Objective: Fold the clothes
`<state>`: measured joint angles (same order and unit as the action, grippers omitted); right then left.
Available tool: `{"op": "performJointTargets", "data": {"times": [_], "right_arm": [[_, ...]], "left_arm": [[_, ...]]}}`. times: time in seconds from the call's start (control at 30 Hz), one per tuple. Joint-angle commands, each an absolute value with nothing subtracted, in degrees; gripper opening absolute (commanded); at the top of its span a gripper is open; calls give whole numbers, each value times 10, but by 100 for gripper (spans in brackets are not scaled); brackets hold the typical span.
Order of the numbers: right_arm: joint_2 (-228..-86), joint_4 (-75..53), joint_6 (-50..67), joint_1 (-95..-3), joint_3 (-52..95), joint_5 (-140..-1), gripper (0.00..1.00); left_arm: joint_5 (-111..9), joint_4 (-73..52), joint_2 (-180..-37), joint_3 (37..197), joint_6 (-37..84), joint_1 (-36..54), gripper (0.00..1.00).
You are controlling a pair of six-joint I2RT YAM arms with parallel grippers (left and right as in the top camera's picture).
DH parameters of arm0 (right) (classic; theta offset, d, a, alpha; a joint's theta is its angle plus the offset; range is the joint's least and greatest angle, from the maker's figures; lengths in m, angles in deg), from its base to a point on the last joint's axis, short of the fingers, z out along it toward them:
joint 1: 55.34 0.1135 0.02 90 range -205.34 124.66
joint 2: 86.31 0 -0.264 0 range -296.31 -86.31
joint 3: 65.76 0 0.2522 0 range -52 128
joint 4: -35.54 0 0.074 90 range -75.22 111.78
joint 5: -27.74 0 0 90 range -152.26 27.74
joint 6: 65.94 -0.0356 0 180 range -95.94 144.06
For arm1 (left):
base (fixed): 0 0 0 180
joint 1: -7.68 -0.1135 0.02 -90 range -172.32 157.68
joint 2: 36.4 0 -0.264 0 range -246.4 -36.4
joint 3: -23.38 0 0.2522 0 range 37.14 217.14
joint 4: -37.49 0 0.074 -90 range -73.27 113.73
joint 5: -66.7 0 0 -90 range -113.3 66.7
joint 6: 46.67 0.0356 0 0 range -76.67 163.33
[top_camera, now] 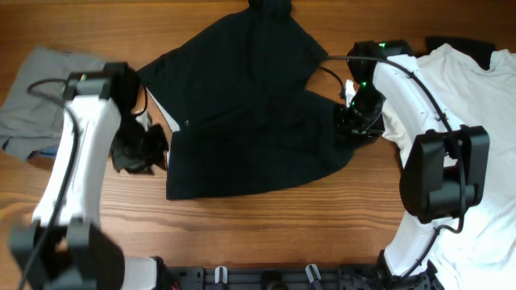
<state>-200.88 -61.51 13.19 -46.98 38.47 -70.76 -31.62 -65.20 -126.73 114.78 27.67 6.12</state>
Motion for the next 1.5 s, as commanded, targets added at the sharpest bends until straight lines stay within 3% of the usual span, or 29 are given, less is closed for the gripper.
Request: {"op": "performJointTargets", "data": {"times": [0.0, 0.13, 0.23, 0.4, 0.5, 0.63, 0.67, 0.77, 0.97, 1.27, 1.47], "right_arm": [[-1994, -611, 121, -482, 409, -646, 48], [-1971, -568, 95, -505, 448, -648, 57], [-1957, -507, 67, -526, 451, -649, 69], [-1957, -477, 93, -543, 451, -736, 70], [-1957, -499, 108, -534, 442, -767, 60], [-1957, -484, 92, -510, 378, -760, 25], [-1957, -470, 79, -505, 352, -758, 17], [-1957, -405, 35, -497, 266, -757, 4], [-1957, -282, 1, -497, 147, -800, 4], [-1888, -306, 70, -497, 176, -804, 5], [-1772, -246, 78, -497, 193, -808, 15]], "left_arm": [[-299, -643, -1203, 1130, 230, 59, 51], [-358, -572, -1186, 1130, 231, 62, 52], [-372, -497, -1192, 1130, 236, 75, 43], [-365, -415, -1212, 1130, 236, 89, 35], [-347, -408, -1236, 1129, 236, 91, 25], [-332, -382, -1275, 1116, 238, 91, 6], [-333, -371, -1285, 1110, 238, 91, 4], [-338, -342, -1319, 1092, 238, 93, 4], [-397, -270, -1391, 1059, 238, 103, 4], [-380, -258, -1471, 965, 182, 103, 4], [-352, -268, -1471, 892, 143, 97, 4]]}}
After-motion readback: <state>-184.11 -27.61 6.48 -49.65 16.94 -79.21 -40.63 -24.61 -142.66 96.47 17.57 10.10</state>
